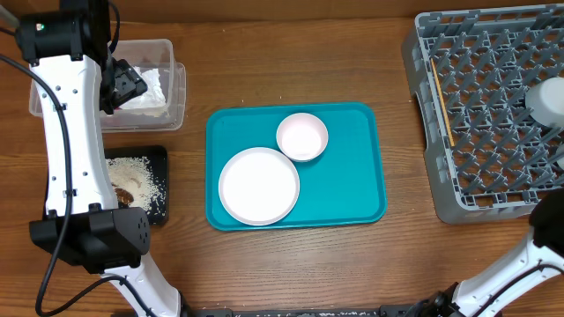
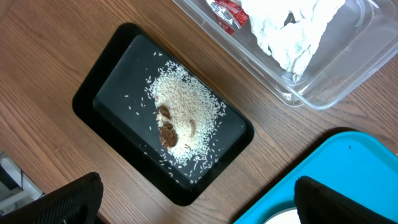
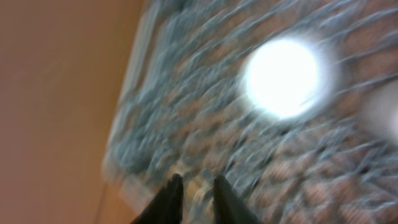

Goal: Sort waste into correct bins and load items into the dishwasher
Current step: 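Move the right gripper back over the pink bowl on the tray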

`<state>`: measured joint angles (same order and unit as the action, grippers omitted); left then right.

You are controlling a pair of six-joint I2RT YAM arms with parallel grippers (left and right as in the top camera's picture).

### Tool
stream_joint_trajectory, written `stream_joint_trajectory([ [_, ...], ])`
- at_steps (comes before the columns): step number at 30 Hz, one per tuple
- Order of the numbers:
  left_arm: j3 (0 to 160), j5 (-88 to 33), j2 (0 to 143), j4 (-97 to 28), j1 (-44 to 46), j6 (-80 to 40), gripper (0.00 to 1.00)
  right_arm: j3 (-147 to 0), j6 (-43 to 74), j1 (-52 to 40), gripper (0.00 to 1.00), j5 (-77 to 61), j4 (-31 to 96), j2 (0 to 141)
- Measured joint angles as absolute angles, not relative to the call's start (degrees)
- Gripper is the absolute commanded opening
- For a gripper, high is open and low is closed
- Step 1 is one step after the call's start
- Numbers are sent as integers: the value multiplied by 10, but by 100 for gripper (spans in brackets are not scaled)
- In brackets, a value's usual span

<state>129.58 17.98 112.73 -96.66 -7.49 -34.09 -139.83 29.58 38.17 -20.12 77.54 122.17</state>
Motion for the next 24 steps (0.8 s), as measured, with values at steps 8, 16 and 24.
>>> stream_joint_trajectory([
  [8, 1296, 180, 1127, -967, -75, -341, 100, -1396, 157, 231, 44, -378, 968, 1208],
  [16, 1296, 180, 1127, -967, -75, -341, 100, -1330, 191, -45, 48, -160, 962, 1209],
  [24, 1296, 180, 1127, -967, -75, -341, 100, -1231, 240, -213, 63, -78, 917, 1209],
])
